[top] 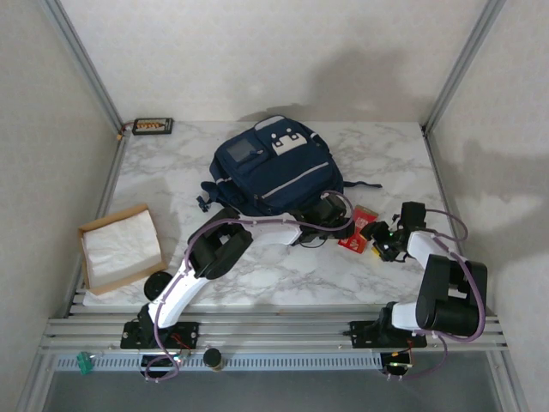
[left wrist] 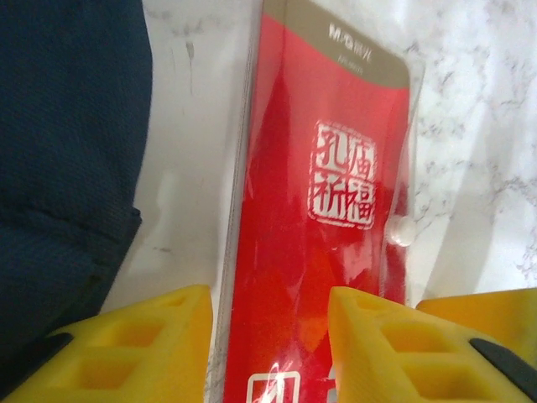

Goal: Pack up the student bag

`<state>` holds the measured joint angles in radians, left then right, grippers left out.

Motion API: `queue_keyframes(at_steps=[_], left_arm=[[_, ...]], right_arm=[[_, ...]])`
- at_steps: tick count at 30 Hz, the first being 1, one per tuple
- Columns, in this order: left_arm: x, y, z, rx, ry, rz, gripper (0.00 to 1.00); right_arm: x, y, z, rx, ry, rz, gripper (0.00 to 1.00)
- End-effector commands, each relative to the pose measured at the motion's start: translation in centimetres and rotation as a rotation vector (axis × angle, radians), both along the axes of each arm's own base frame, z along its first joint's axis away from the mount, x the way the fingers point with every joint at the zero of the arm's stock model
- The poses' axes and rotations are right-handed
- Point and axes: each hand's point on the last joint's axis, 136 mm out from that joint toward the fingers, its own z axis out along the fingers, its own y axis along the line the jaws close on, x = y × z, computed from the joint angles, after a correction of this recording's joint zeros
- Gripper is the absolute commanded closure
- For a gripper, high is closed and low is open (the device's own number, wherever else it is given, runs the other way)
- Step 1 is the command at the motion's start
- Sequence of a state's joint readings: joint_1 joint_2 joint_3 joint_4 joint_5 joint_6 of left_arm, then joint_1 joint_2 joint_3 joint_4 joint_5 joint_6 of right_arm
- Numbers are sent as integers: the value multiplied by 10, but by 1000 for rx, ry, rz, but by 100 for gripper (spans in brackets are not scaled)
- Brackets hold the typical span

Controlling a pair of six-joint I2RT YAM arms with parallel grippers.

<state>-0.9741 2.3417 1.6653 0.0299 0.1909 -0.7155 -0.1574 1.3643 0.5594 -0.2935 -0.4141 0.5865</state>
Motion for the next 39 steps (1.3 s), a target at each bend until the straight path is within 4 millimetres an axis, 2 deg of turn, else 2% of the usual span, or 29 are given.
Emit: queue_keyframes(at_steps=[1, 5, 8, 12, 14, 18, 25, 30, 35, 38, 39], left_arm=[[-20, 8, -40, 78, 120, -14, 62], [-27, 15, -52, 126, 147, -10, 67], [-27, 22, -54, 137, 150, 4, 69], [-30, 23, -58, 133, 167, 1, 73], [-29, 24, -61, 134, 171, 11, 78], [-26, 30, -61, 146, 167, 40, 79], [-24, 40, -67, 152, 177, 63, 84], [-24, 39, -66, 146, 179, 60, 86], [-25, 40, -64, 140, 178, 59, 90], [-24, 38, -59, 128, 172, 58, 90], [-24, 37, -58, 124, 170, 56, 91]], right_arm=[[3, 14, -10, 50, -8, 62, 40], [10, 28, -7, 71, -18, 112, 40], [15, 36, 0, 96, -36, 134, 41], [20, 38, 12, 81, -66, 171, 39], [15, 36, 5, 67, -32, 179, 39], [13, 35, -1, 65, -6, 167, 40], [18, 54, 33, 164, -114, 244, 39], [20, 52, 39, 144, -124, 258, 41], [20, 53, 46, 148, -160, 261, 47], [18, 44, 32, 89, -117, 236, 61], [18, 43, 28, 85, -105, 239, 63]])
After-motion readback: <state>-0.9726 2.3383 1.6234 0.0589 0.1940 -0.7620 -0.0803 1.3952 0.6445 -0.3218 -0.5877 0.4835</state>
